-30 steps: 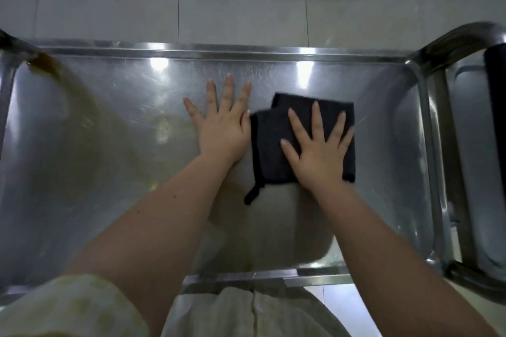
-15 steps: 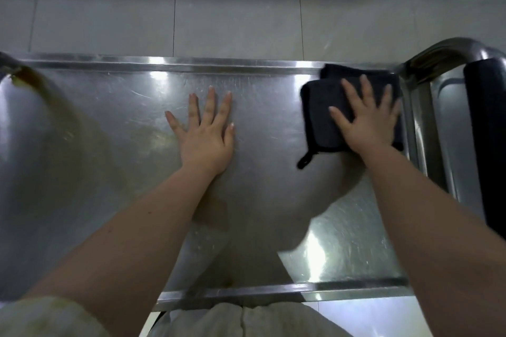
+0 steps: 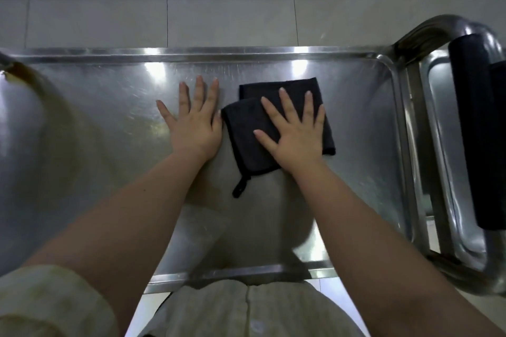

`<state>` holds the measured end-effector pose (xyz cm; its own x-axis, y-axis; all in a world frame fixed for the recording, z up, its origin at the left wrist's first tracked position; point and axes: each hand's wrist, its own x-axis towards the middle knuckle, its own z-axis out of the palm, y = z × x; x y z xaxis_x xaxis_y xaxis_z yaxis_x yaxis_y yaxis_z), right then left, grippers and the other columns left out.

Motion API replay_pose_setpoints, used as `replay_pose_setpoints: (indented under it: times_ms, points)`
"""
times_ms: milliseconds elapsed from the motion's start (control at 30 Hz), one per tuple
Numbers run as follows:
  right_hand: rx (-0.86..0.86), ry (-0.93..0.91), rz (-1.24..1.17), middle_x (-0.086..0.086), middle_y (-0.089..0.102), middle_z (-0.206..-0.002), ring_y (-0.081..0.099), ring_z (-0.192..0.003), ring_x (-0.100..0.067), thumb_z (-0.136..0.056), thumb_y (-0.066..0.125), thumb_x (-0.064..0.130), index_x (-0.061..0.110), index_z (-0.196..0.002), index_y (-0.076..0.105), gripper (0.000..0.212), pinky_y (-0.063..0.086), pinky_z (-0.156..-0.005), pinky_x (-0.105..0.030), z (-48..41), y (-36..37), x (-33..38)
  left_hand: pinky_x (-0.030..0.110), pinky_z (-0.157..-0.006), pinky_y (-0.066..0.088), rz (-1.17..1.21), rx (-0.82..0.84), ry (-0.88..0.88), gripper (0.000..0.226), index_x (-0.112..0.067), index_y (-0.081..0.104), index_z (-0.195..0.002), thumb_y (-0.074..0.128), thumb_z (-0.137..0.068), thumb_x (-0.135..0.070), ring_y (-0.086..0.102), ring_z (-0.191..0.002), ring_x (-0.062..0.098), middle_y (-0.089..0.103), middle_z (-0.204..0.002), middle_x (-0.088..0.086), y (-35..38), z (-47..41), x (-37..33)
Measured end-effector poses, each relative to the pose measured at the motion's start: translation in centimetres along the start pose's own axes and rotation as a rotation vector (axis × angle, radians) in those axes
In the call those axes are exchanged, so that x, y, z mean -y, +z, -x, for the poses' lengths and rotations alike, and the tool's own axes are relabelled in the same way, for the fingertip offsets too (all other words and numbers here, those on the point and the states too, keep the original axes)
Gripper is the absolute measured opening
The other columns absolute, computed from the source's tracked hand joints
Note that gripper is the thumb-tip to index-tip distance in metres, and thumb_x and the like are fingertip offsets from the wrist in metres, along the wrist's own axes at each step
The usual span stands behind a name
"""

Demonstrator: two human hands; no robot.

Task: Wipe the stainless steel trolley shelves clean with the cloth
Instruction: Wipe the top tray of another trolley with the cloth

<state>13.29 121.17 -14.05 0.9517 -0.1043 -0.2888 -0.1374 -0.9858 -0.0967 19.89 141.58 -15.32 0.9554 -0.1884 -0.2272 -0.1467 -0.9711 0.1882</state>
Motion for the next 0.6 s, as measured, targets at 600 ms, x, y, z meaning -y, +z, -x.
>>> replay_pose_setpoints:
  times_ms: [600]
  points:
    - [-0.057,-0.139,-0.042,0.006,0.012,-0.164,-0.003,-0.148,-0.043,-0.089,0.029,0.075,0.046,-0.153,0.019,0.07,0.0,-0.116,-0.064,11.0,4.3,5.4,0.074,-0.107,-0.011,-0.042,0.043,0.055,0.055,-0.041,-0.006,-0.154,0.013,-0.103,-0.046,-0.015,-0.15,0.027,-0.01,-0.164,-0.008,-0.2,-0.2,0.6]
